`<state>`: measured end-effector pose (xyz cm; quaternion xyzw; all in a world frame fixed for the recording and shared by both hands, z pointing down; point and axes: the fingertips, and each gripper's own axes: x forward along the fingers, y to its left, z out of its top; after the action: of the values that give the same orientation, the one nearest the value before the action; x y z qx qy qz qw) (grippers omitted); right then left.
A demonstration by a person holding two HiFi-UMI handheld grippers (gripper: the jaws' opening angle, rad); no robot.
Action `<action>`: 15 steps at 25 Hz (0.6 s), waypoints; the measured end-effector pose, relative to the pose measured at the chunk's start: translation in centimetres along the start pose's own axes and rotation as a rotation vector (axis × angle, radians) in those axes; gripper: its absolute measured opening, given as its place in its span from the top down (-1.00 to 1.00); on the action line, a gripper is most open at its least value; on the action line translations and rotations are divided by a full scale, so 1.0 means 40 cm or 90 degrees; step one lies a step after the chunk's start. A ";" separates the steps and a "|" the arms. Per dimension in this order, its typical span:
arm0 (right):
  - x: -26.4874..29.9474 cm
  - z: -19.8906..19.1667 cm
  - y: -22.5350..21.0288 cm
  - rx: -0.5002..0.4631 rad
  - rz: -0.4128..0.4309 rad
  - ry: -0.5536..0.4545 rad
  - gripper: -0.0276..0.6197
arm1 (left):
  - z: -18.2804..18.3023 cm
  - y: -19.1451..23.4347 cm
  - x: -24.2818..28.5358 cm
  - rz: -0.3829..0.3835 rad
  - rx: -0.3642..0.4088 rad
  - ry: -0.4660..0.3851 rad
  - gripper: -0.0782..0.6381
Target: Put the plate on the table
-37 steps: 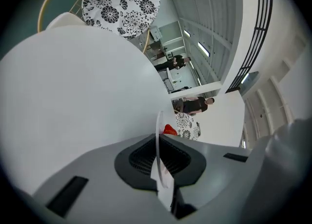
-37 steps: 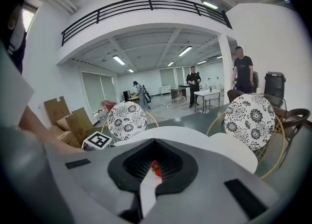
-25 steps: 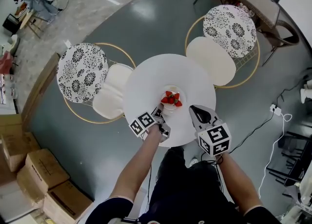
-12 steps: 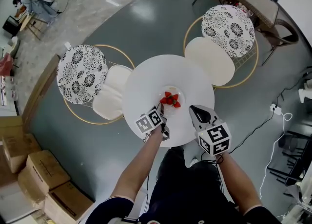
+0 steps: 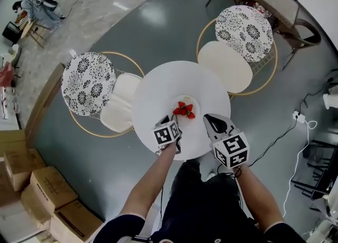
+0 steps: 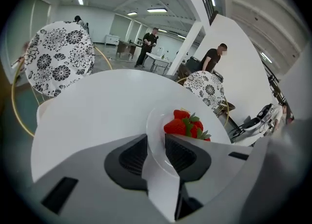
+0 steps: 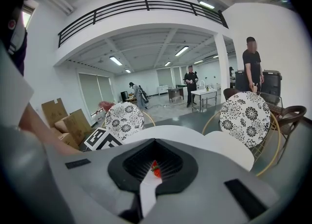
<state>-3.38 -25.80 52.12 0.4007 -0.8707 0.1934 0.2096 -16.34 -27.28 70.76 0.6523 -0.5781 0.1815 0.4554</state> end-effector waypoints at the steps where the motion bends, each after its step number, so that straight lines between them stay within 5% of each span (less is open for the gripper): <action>1: -0.002 0.001 0.001 -0.001 0.000 -0.001 0.90 | -0.002 0.001 -0.001 0.000 0.004 0.002 0.50; 15: -0.023 0.031 0.013 -0.013 0.007 -0.023 0.90 | -0.013 0.005 -0.020 0.031 0.099 0.027 0.34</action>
<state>-3.49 -25.56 50.53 0.3971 -0.8785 0.1786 0.1964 -16.57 -26.38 70.51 0.6679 -0.5679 0.2505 0.4107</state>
